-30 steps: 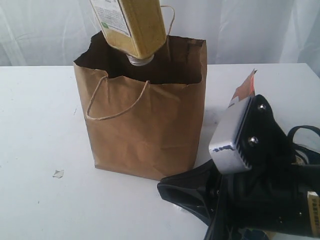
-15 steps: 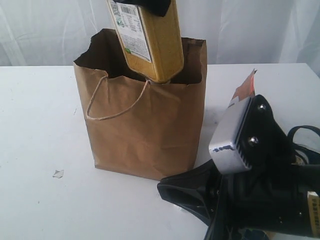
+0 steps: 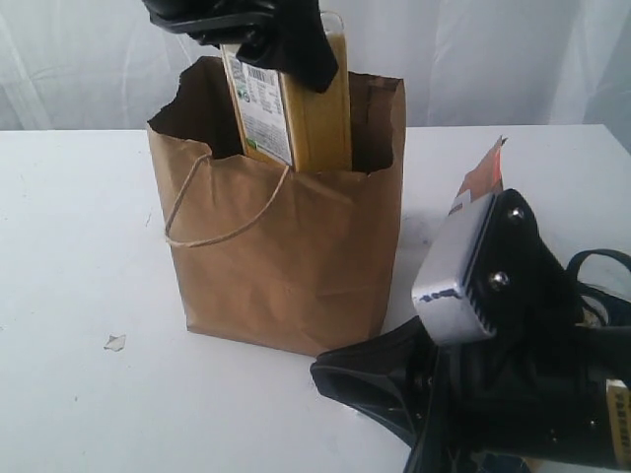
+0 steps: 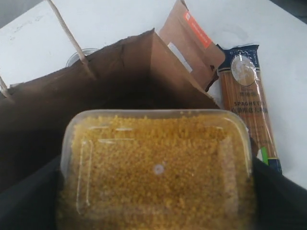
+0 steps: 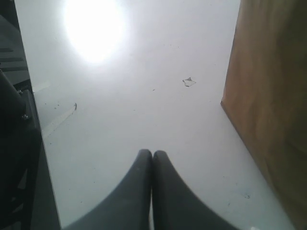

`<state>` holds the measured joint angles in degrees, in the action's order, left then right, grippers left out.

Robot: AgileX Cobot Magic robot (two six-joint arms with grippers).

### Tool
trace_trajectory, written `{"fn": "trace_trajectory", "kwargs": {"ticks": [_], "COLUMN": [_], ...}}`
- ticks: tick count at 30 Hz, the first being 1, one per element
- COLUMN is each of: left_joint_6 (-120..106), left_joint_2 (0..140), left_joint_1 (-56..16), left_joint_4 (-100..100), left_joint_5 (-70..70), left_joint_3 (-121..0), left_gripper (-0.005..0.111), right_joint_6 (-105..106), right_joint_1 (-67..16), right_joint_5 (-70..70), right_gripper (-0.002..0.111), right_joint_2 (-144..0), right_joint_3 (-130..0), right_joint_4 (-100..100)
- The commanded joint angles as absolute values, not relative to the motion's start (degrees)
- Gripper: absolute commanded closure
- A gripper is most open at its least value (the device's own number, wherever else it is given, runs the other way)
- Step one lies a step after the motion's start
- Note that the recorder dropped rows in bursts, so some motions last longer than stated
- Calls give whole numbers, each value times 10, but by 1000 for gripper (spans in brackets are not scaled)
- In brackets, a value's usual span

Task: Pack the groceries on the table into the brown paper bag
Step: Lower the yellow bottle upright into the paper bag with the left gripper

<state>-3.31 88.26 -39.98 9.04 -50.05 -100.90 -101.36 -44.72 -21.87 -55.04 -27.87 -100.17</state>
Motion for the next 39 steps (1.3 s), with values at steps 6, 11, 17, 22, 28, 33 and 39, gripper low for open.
{"fn": "trace_trajectory", "kwargs": {"ticks": [6,11,17,22,28,33,39], "left_joint_6": [-35,-26,-30,-39,-39,-76,-166], "left_joint_2": [905,930,948,927,920,920,920], "left_joint_1": [-402,-402,-402,-402,-402,-402,-402], "left_joint_4": [85,35,42,61,63,136,165], "left_joint_5": [-488,-527,-534,-468,-410,-372,-404], "left_joint_3": [-1017,-1017,-1017,-1017,-1017,-1017,-1017], "left_gripper": [107,107,107,107,107,107,107], "right_joint_6": [-1014,-1014,-1014,-1014,-1014,-1014,-1014], "right_joint_1": [-449,-449,-449,-449,-449,-449,-449], "right_joint_5": [-218,-213,-190,-178,-176,-169,-168], "right_gripper": [108,108,108,108,108,108,108], "right_joint_2": [-548,-548,-548,-548,-548,-548,-548], "right_joint_3": [-253,-252,-252,-252,-252,-252,-252], "right_joint_4": [-999,-999,-999,-999,-999,-999,-999]}}
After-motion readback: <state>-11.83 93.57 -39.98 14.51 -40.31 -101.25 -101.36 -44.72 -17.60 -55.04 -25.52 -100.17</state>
